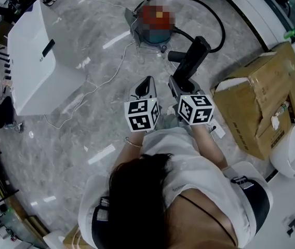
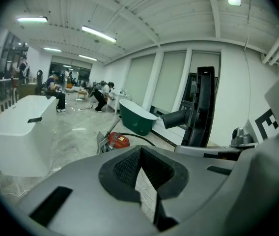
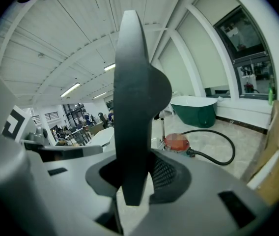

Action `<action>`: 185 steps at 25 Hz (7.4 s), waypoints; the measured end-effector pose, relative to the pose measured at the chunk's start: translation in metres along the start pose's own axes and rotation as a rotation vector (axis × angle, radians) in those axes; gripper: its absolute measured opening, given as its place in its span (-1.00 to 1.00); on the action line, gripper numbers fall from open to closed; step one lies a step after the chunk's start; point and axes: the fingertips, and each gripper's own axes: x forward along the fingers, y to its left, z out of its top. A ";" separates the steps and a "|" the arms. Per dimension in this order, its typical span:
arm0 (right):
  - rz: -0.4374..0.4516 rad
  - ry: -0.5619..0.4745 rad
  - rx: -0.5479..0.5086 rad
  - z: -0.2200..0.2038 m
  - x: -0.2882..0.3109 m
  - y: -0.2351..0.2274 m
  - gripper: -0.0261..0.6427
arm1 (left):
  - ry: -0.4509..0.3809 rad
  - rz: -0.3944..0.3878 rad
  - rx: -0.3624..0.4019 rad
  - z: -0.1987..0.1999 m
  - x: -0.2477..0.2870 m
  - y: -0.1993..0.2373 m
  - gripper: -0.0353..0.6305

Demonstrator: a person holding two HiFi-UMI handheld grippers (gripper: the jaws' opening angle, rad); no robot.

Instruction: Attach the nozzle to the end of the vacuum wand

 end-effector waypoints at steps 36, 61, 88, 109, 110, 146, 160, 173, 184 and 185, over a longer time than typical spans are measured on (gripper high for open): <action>0.078 0.043 -0.040 0.059 0.075 -0.098 -0.56 | 0.009 0.077 -0.035 0.031 0.120 -0.030 -0.89; 0.061 0.118 -0.045 0.061 0.114 -0.099 -0.56 | 0.022 0.067 -0.010 0.042 0.154 0.006 -0.88; 0.008 0.158 -0.048 0.096 0.232 -0.078 -0.56 | 0.026 0.004 -0.047 0.100 0.243 0.101 -0.88; -0.072 0.117 0.000 0.122 0.289 -0.076 -0.56 | 0.038 -0.038 0.101 0.137 0.284 0.149 -0.88; -0.072 0.117 -0.001 0.121 0.290 -0.075 -0.56 | 0.038 -0.039 0.106 0.138 0.285 0.150 -0.88; -0.078 0.095 0.023 0.148 0.325 -0.113 -0.56 | 0.120 -0.038 0.132 0.139 0.334 0.154 -0.88; -0.074 0.161 0.090 0.148 0.361 -0.159 -0.56 | 0.200 0.018 0.156 0.140 0.386 0.166 -0.88; -0.020 0.213 0.058 0.167 0.399 -0.191 -0.56 | 0.281 0.063 0.198 0.143 0.432 0.179 -0.88; 0.056 0.257 0.009 0.186 0.433 -0.211 -0.56 | 0.293 0.120 0.165 0.144 0.460 0.186 -0.88; 0.061 0.260 0.007 0.187 0.435 -0.213 -0.56 | 0.293 0.125 0.155 0.144 0.462 0.186 -0.88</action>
